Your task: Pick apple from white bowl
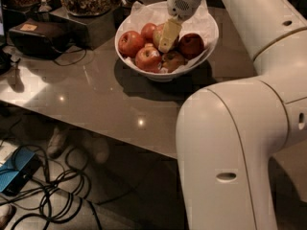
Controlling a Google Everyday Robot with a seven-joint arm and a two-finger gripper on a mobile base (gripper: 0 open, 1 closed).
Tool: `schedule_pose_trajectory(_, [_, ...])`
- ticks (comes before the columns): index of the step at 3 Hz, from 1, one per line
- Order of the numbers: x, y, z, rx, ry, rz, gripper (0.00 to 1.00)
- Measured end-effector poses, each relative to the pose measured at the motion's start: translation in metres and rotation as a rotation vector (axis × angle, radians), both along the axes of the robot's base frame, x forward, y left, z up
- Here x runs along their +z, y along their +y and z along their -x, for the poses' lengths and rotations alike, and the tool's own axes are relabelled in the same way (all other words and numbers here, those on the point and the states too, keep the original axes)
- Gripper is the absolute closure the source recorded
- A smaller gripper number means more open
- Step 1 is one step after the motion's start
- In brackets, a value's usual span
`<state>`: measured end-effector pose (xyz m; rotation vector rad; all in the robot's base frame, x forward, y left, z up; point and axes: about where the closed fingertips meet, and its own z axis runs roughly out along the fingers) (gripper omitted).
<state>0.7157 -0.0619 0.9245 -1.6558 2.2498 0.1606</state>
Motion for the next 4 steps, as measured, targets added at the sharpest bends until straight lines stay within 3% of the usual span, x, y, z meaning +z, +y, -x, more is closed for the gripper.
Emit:
schedule_pose_trajectory(2, [0.000, 0.000, 0.000, 0.000, 0.000, 0.000, 0.84])
schedule_pose_trajectory(3, [0.019, 0.000, 0.004, -0.002, -0.038, -0.037, 1.00])
schedule_pose_trajectory(4, [0.044, -0.002, 0.019, -0.013, -0.043, -0.097, 1.00])
